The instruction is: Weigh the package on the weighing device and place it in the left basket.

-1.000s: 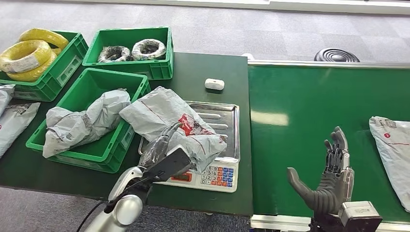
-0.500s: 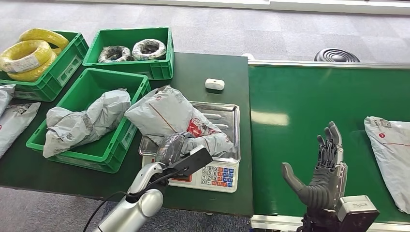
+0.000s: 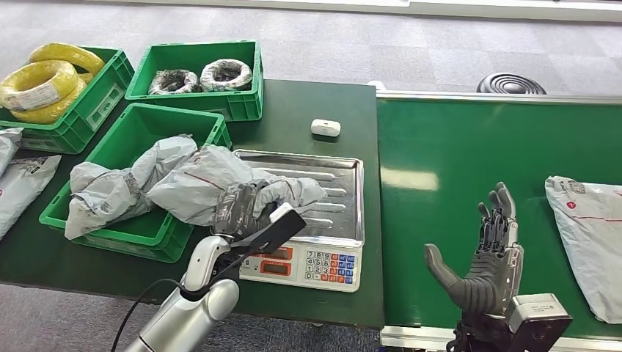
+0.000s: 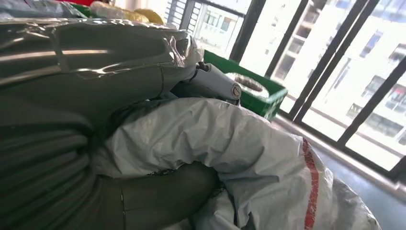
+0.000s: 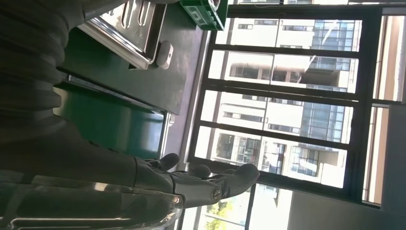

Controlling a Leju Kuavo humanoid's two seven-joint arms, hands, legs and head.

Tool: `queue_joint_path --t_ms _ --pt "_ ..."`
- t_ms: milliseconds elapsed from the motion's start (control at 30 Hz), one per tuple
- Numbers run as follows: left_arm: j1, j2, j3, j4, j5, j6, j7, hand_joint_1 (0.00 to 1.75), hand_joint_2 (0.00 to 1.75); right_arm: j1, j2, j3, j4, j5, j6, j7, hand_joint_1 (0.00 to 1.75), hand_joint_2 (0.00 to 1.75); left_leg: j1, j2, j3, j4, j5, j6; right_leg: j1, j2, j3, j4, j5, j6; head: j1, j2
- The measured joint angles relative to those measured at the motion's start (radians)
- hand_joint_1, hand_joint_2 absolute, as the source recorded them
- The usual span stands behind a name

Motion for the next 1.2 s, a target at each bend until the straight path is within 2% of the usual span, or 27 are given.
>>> queue_joint_path --t_ms 133,267,433,567,800,900,933,1033,1067,1200 --pt "-0.015 0.026 0.049 -0.116 -0.026 -0.009 0.008 1.75 1.75 0.0 0.001 -0.001 0.0 0.0 -0.005 0.0 0.0 1.75 0.0 0.0 0.0 0.0 0.0 0.0 0.0 0.0 0.0 0.0 0.0 0.0 0.0 0.0" --pt "-0.039 0.054 0.095 -0.202 -0.117 0.028 0.019 1.75 1.75 0.002 0.001 -0.001 0.0 0.0 -0.013 0.0 0.0 1.75 0.0 0.0 0.0 0.0 0.0 0.0 0.0 0.0 0.0 0.0 0.0 0.0 0.0 0.0" --pt "-0.111 0.101 0.232 -0.298 -0.166 0.03 0.023 1.75 1.75 0.019 0.001 -0.004 0.0 0.001 -0.025 0.0 0.0 1.75 0.0 0.0 0.0 0.0 0.0 0.0 0.0 0.0 0.0 0.0 0.0 0.0 0.0 0.0" --pt "-0.156 0.138 0.331 -0.309 -0.177 0.022 0.023 1.75 1.75 0.025 0.001 -0.005 0.0 0.001 -0.026 0.0 0.0 1.75 0.0 0.0 0.0 0.0 0.001 0.0 0.0 0.0 0.0 0.001 0.0 0.0 0.0 0.0" --pt "-0.182 0.18 0.417 -0.251 -0.204 -0.014 0.066 1.71 1.75 0.025 0.001 -0.005 0.0 0.0 -0.022 0.016 0.0 1.75 0.0 0.001 0.0 0.0 0.0 0.0 0.0 0.001 0.0 0.0 0.0 0.0 0.0 0.0" --pt "-0.192 0.201 0.458 -0.168 -0.231 -0.049 0.071 1.5 1.75 0.024 0.001 -0.005 0.0 -0.002 -0.009 0.028 0.0 1.75 0.0 0.001 0.001 0.0 0.001 0.0 0.0 0.001 0.0 0.0 0.0 0.0 0.0 0.0" --pt "-0.193 0.205 0.469 -0.141 -0.239 -0.064 0.07 1.27 1.75 0.023 0.001 -0.005 0.0 -0.002 -0.004 0.032 0.0 1.75 0.0 0.001 0.001 0.0 0.001 0.0 0.0 0.001 0.0 0.0 0.0 0.0 0.0 0.0" --pt "-0.181 0.207 0.495 -0.079 -0.252 -0.119 0.059 0.2 1.75 0.02 0.002 -0.005 0.0 -0.001 0.017 0.039 0.0 1.75 0.0 0.001 0.0 0.0 0.001 -0.001 0.0 0.001 0.0 0.001 0.0 0.0 0.0 0.0" --pt "-0.173 0.207 0.501 -0.067 -0.25 -0.141 0.052 0.02 1.75 0.019 0.003 -0.004 0.0 -0.001 0.024 0.041 0.0 1.75 0.0 0.001 0.0 0.0 0.001 -0.001 0.0 0.001 0.0 0.001 0.0 0.0 0.0 0.0" --pt "-0.136 0.202 0.519 -0.051 -0.221 -0.212 0.028 0.0 1.75 0.014 0.006 -0.004 0.003 -0.002 0.049 0.046 0.0 1.75 0.0 0.001 0.0 0.0 0.001 0.0 0.0 0.001 -0.001 0.001 0.0 0.0 0.0 0.0"
